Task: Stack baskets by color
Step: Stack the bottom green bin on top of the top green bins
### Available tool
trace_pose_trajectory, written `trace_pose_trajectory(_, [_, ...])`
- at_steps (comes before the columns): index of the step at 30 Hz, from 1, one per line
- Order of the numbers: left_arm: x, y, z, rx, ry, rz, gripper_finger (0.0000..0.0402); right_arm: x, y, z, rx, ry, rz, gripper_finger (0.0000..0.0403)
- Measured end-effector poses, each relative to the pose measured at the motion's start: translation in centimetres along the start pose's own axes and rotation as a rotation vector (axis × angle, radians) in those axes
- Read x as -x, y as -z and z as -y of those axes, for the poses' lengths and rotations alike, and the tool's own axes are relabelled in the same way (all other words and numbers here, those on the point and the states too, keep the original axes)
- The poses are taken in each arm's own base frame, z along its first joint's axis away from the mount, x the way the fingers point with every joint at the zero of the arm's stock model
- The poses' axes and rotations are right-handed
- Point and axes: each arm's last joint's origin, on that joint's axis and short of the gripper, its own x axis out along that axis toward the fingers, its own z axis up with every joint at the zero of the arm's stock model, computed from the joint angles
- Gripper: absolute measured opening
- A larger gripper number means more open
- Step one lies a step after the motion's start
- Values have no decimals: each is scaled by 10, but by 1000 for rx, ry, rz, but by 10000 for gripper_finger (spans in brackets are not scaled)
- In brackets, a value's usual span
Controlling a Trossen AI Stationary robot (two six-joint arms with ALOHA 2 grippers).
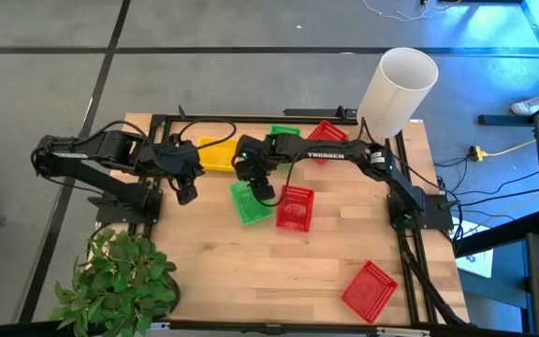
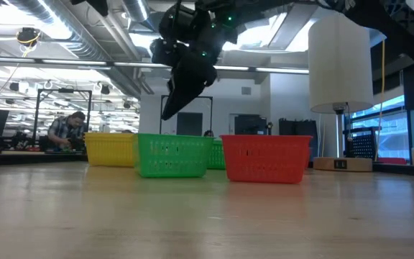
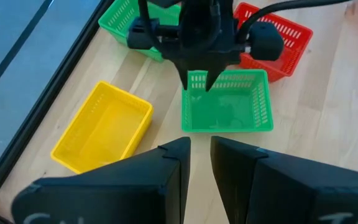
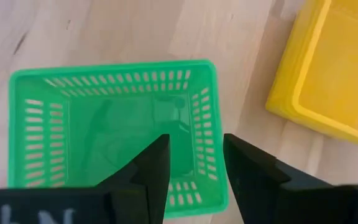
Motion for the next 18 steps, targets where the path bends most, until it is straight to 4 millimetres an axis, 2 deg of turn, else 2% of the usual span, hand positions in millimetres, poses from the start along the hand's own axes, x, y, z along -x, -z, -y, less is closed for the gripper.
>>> trace_pose_trajectory(7, [0, 0, 0, 0, -1, 0, 55, -17, 8, 5, -14, -12, -30, 149])
trace_pose_trajectory(18, [0, 0, 0, 0, 0, 0, 55, -16, 11, 19, -29, 17, -2, 149])
